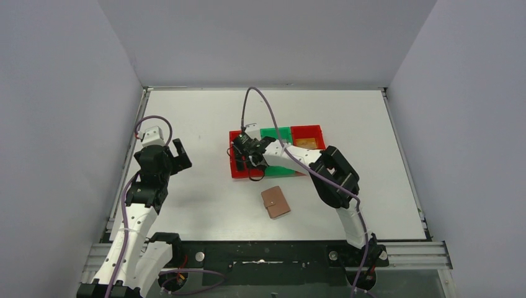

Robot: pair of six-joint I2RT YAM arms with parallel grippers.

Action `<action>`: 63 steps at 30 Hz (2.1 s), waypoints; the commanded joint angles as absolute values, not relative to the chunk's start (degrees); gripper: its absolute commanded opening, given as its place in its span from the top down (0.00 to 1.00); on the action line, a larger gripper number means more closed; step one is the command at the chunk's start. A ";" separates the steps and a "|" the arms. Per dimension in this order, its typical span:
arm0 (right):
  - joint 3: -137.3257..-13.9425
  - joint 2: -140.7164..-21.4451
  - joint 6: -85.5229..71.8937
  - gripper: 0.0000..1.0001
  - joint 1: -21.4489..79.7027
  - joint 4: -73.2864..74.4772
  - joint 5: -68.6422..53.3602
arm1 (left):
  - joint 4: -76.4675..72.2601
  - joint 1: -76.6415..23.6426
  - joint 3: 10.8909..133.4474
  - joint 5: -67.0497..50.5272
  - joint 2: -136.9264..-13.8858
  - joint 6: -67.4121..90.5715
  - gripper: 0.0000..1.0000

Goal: Take the credit cards out of the card holder

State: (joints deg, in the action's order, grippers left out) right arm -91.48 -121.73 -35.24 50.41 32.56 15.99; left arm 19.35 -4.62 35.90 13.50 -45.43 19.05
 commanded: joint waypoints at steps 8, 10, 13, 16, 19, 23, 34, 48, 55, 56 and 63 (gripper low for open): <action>-87.97 -106.41 -31.99 0.02 51.67 29.12 22.99 | 15.89 -4.13 36.59 11.81 -44.69 20.20 0.03; -83.44 -101.63 -32.52 0.02 51.69 27.64 24.90 | 16.18 -4.06 37.08 9.92 -44.87 20.06 0.03; -72.76 -93.55 -36.15 0.02 51.84 25.50 26.33 | 16.05 -4.04 37.40 8.34 -45.54 19.95 0.02; -61.01 -86.03 -41.62 0.02 51.84 20.65 25.19 | 16.96 -4.12 37.22 9.21 -45.71 21.97 0.03; -49.01 -79.29 -47.03 0.02 51.77 13.62 21.54 | 19.50 -4.05 37.44 8.18 -44.81 27.07 0.03; -36.51 -74.13 -51.81 0.01 51.21 2.50 14.03 | 19.25 -3.94 39.79 -3.32 -43.53 28.91 0.03; -25.62 -75.68 -57.63 0.41 51.24 -10.55 4.02 | 15.05 -12.97 37.42 -24.36 -55.32 33.92 0.18; -11.55 -75.92 -68.84 0.65 52.69 -31.38 2.33 | 10.09 -47.86 34.02 0.51 -62.93 43.10 0.39; -11.79 -76.30 -71.46 0.63 55.48 -30.61 7.26 | 10.45 -54.55 36.94 9.25 -70.58 45.27 0.39; -11.45 -76.22 -71.84 0.62 55.66 -30.73 7.74 | 10.24 -55.37 37.35 10.02 -71.82 45.80 0.39; -11.87 -76.19 -71.64 0.61 55.67 -29.76 7.70 | 9.44 -59.93 39.81 13.63 -78.25 48.46 0.39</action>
